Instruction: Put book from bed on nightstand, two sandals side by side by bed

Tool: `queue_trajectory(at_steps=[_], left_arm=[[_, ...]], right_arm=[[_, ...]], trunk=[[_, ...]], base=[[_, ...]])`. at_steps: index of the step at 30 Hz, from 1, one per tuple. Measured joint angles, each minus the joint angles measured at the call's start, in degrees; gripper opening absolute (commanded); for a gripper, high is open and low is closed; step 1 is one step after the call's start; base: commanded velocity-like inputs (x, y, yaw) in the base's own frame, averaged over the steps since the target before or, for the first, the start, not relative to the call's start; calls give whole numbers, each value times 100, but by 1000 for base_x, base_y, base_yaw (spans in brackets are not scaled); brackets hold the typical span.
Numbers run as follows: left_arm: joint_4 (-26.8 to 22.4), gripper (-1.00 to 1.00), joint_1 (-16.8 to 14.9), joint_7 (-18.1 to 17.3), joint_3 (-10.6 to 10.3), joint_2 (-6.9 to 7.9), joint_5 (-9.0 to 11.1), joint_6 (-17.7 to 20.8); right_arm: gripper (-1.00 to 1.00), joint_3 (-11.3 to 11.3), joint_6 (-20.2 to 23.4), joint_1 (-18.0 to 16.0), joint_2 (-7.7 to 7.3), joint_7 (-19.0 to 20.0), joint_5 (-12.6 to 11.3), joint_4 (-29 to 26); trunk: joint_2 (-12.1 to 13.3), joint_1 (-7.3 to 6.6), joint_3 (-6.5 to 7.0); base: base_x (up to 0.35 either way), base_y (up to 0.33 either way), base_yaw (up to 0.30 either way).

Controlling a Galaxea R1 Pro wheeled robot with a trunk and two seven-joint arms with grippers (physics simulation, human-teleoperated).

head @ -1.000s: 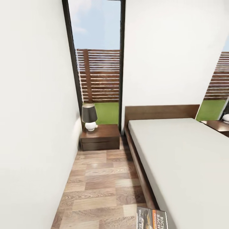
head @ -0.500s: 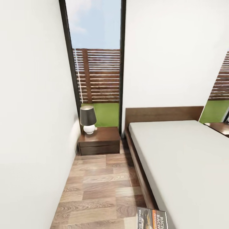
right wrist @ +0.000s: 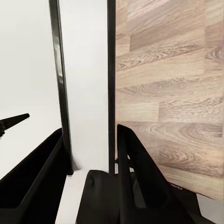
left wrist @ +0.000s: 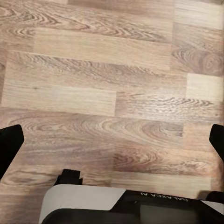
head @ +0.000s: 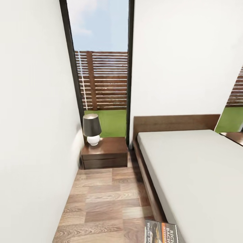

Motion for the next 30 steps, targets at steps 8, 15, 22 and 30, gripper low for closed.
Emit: queue_trajectory(at_steps=[8,15,22,30], left_arm=[[0,100,1,1,0,0,2,-1],[0,100,2,1,-8,0,0,-6],[0,100,0,1,-8,0,0,-6],[0,100,0,1,-8,0,0,-6]], right_arm=[[-100,-20,0,-1,0,1,-7,-1],[-100,-14,-1,-1,0,1,-7,-1],[-100,-10,0,0,0,1,-5,-1],[-100,-5,0,0,0,1,-2,-1]], trunk=[[1,2,-1],[0,0,-2],[0,-1,-2],[0,-1,-2]], base=[[179,0,154],[217,0,15],[324,0,1],[329,0,0]])
